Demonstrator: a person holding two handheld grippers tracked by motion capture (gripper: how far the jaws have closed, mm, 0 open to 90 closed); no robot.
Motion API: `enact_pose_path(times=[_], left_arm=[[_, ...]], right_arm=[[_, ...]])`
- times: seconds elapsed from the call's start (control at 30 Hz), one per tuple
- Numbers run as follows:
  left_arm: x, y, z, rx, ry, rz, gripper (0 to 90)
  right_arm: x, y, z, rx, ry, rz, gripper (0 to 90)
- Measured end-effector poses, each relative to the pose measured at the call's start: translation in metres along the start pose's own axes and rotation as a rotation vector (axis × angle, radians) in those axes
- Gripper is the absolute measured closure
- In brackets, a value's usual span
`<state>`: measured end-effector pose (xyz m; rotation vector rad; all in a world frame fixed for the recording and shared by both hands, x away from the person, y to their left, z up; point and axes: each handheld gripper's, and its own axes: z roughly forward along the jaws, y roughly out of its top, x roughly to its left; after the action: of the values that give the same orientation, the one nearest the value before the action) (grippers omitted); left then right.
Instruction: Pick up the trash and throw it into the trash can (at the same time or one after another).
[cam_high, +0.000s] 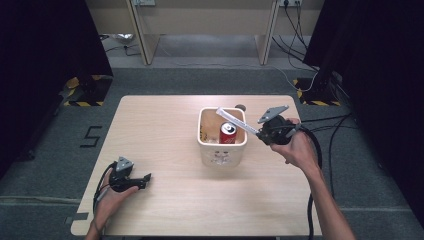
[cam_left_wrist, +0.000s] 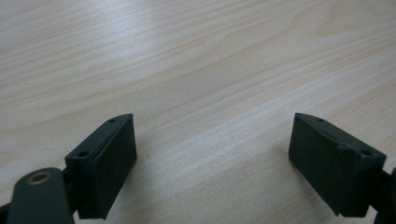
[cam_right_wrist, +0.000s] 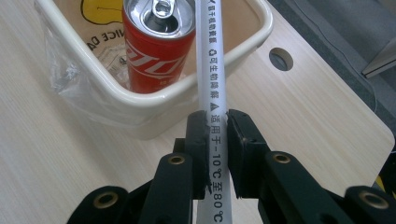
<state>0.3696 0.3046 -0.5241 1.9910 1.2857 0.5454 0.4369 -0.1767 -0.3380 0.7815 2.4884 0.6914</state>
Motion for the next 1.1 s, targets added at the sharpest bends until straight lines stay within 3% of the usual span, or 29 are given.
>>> enact_pose_path(times=[0.43, 0.83, 1.1], left_arm=[[0.0, 0.0, 0.0, 0.0, 0.0, 0.0, 14.6], [0.0, 0.0, 0.0, 0.001, -0.001, 0.0, 14.6], [0.0, 0.0, 0.0, 0.0, 0.0, 0.0, 14.6]], right_arm=[[0.007, 0.025, 0.009, 0.051, 0.01, -0.059, 79.1], [0.02, 0.035, 0.008, 0.043, 0.043, -0.1, 79.1], [0.013, 0.03, 0.0, 0.07, 0.003, -0.082, 79.1]])
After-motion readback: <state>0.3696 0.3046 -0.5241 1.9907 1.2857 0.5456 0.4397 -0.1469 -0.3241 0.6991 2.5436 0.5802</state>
